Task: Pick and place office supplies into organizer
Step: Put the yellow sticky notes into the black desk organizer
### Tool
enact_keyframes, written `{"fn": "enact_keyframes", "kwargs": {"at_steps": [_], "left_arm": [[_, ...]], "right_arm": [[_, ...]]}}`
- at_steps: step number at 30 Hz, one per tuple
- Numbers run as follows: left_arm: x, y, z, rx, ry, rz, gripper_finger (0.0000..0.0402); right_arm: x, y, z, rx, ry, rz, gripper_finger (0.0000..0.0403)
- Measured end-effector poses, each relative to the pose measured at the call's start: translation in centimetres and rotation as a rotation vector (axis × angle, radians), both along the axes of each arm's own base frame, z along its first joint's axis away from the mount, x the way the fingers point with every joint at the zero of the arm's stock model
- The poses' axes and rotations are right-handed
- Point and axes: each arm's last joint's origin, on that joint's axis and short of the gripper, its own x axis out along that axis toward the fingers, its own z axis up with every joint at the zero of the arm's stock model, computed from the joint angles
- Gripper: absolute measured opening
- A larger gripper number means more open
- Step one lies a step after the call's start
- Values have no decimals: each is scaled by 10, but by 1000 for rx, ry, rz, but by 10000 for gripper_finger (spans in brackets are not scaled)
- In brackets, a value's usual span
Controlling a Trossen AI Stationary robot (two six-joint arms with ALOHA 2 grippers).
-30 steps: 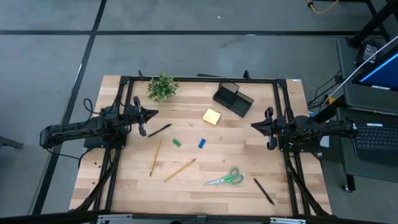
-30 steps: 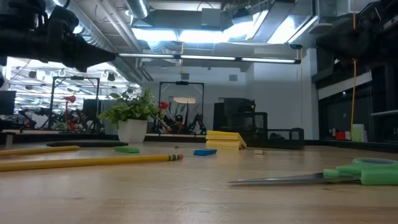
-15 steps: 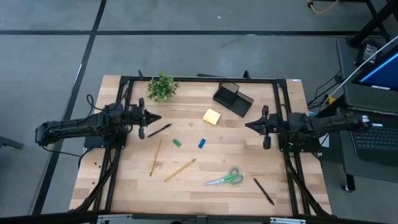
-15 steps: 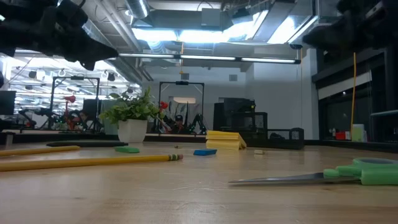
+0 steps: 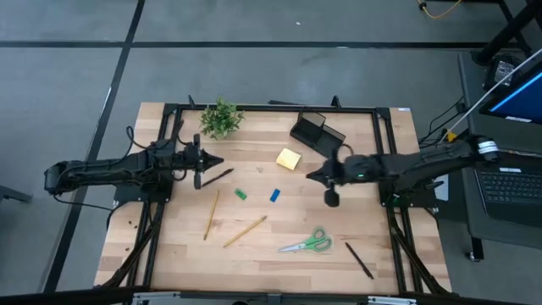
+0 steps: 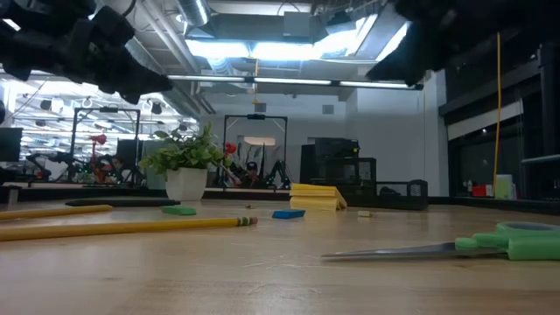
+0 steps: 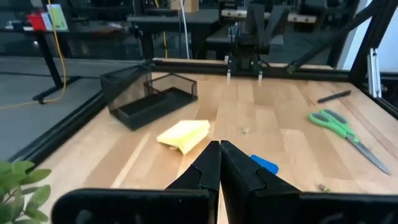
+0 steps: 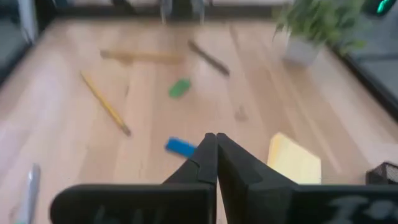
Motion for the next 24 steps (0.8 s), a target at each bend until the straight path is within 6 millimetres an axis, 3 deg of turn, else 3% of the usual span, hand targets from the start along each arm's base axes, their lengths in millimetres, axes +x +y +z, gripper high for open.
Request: {"fn": "enact_keyframes", "kwargs": {"at_steps": [6,12,17,24], "left_arm": [[0,0,1,5,-15,0,3],[0,0,4,11,-36,0,3],[1,0,4,13,-42,1,3],[1,0,4,13,-42,1,4]], "right_arm": [[45,6,15,-51,231,18,11],[79,10,16,-93,430,26,11],[103,10,3,-164,477,-66,11],[115,3,-24,-195,572,-71,19]]}}
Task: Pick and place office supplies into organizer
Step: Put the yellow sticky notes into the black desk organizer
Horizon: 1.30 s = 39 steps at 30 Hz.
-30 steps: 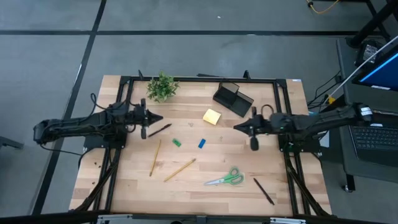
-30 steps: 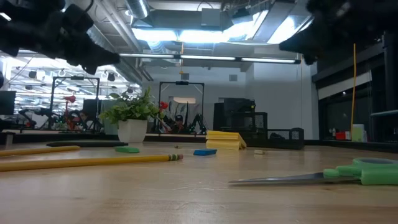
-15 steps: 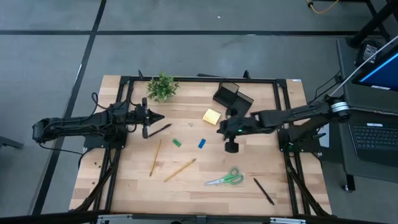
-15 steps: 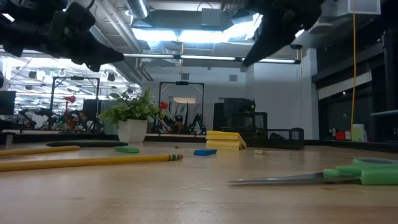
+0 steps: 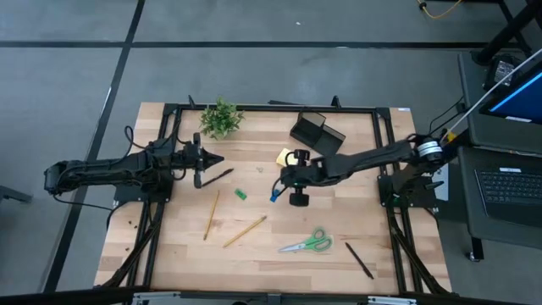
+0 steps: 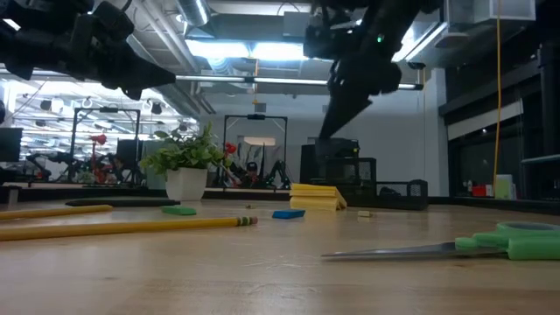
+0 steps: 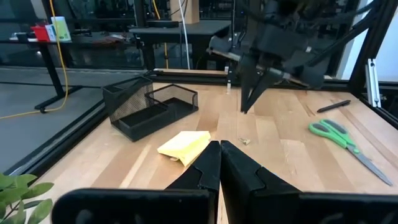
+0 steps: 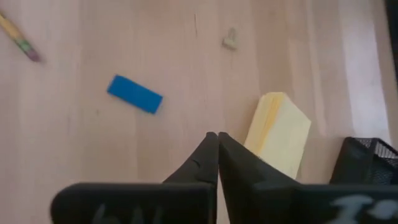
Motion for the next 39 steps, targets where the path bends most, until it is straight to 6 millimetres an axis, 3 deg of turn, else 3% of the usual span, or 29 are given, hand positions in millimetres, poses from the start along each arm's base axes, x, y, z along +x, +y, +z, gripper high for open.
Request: {"fn": "enact_keyframes", "kwargs": {"at_steps": [12,17,39], "left_arm": [[0,0,0,0,1,0,4],[0,0,0,0,1,0,4],[0,0,0,0,3,0,4]], "right_arm": [[17,-1,-29,-106,34,52,143],[21,-7,-40,-166,66,32,176],[26,-48,-70,-138,120,-137,180]]}}
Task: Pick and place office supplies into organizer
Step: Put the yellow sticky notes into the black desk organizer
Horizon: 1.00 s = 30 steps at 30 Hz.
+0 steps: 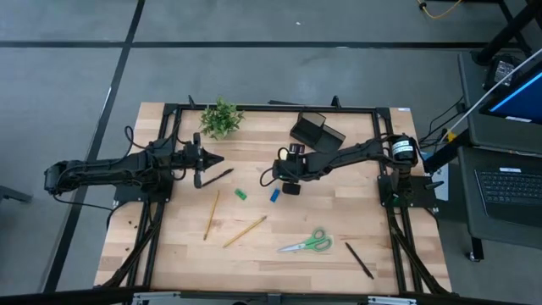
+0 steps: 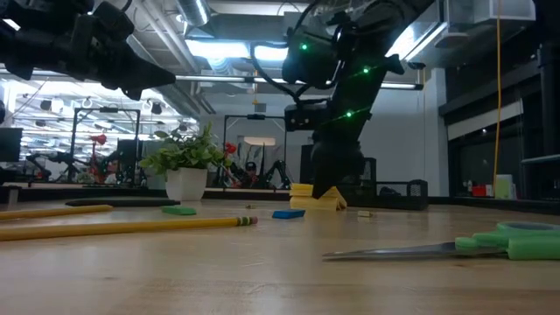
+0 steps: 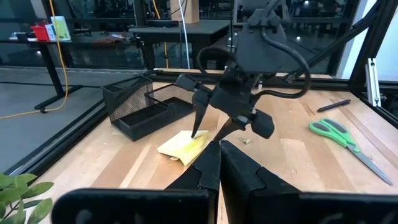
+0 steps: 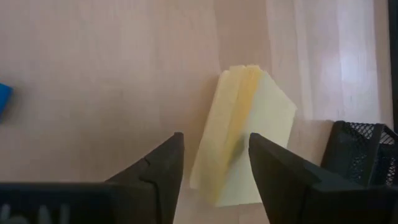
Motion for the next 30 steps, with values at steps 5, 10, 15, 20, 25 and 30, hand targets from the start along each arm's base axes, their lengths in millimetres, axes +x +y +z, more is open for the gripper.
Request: {"fn": "enact_keyframes", "kwargs": {"at_steps": [5,10,15,20,25,30], "left_arm": [[0,0,0,0,2,0,4],[0,0,0,0,3,0,4],[0,0,0,0,2,0,4],[0,0,0,0,3,0,4],[0,0,0,0,3,0,4],[0,0,0,0,3,0,4]], "right_arm": [[0,-6,0,1,0,-17,180],[-1,-7,0,1,0,-21,180],[-1,-7,0,2,1,-20,180],[-1,-8,-1,2,0,-19,180],[-4,-9,-5,5,14,-23,180],[-4,-9,-5,-13,-4,-52,180]]}}
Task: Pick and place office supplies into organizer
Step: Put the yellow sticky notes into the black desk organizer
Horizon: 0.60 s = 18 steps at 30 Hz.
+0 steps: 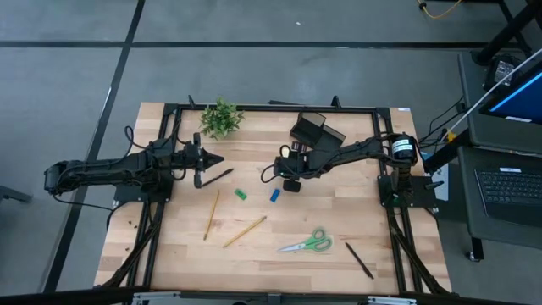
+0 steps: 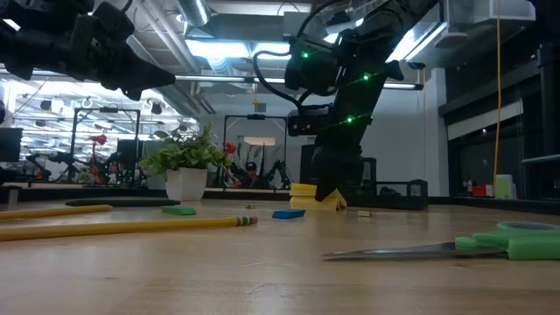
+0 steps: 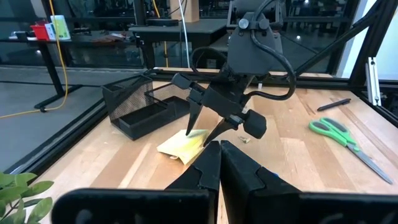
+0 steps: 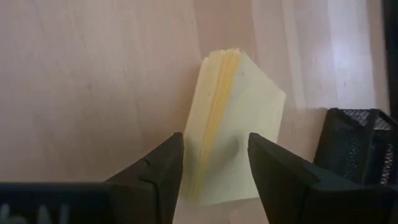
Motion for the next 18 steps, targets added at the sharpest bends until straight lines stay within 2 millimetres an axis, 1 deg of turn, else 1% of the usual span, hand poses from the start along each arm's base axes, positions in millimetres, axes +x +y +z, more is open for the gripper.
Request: {"fn": "enact_keyframes", "kwargs": {"at_steps": [5,10,13,18], "left_arm": [[0,0,0,0,0,0,4],[0,0,0,0,1,0,4],[0,0,0,0,2,0,4],[0,0,0,-1,3,0,4]], "right_arm": [[-1,-2,0,-12,15,13,180],[-3,-10,0,-33,37,-12,173],[-5,-14,-1,-31,51,-25,151],[-7,-19,-1,-30,65,-38,89]]}}
